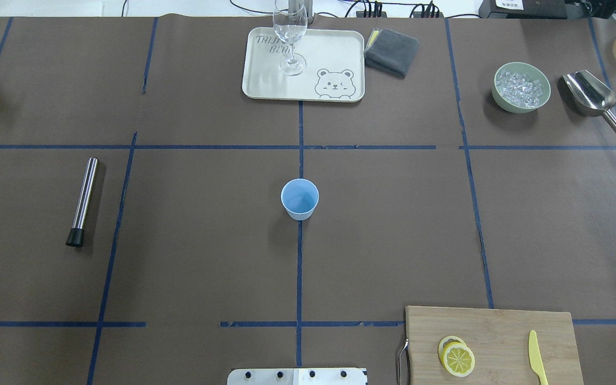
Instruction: Squeeze lemon into cup
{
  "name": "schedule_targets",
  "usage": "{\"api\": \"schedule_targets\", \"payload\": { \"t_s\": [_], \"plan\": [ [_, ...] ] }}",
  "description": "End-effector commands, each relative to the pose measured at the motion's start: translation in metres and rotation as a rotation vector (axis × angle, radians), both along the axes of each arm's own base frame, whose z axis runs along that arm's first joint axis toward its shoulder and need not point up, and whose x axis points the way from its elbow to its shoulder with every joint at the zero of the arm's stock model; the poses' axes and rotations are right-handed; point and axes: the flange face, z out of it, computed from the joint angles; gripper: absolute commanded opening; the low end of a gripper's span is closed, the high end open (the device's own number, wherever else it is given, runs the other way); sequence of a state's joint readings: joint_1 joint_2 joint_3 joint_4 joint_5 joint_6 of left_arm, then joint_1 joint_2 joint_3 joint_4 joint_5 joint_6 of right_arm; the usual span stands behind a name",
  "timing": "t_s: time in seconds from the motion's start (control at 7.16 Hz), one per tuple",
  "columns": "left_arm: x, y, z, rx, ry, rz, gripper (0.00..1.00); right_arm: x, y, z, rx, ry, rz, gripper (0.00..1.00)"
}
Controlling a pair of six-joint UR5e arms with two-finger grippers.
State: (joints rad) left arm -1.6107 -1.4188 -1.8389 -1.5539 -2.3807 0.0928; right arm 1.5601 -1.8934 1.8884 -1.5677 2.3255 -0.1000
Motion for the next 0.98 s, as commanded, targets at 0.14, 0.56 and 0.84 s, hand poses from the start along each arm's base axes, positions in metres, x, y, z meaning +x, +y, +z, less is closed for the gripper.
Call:
{"api": "schedule_targets", "payload": {
  "t_s": [0.14,0.56,0.84],
  "plan": [
    [-0.002,-0.001,-0.005,0.051,-0.009,0.033,1.00,0.000,-0.003,-0.007,0.016,0.000,0.001,1.00],
    [-0.001,0.002,0.004,0.026,-0.007,0.029,1.00,-0.001,-0.017,-0.024,0.067,-0.003,0.005,1.00],
    [-0.001,0.003,0.006,0.024,-0.007,0.031,1.00,-0.001,-0.036,-0.043,0.201,0.003,0.010,1.00]
  ]
}}
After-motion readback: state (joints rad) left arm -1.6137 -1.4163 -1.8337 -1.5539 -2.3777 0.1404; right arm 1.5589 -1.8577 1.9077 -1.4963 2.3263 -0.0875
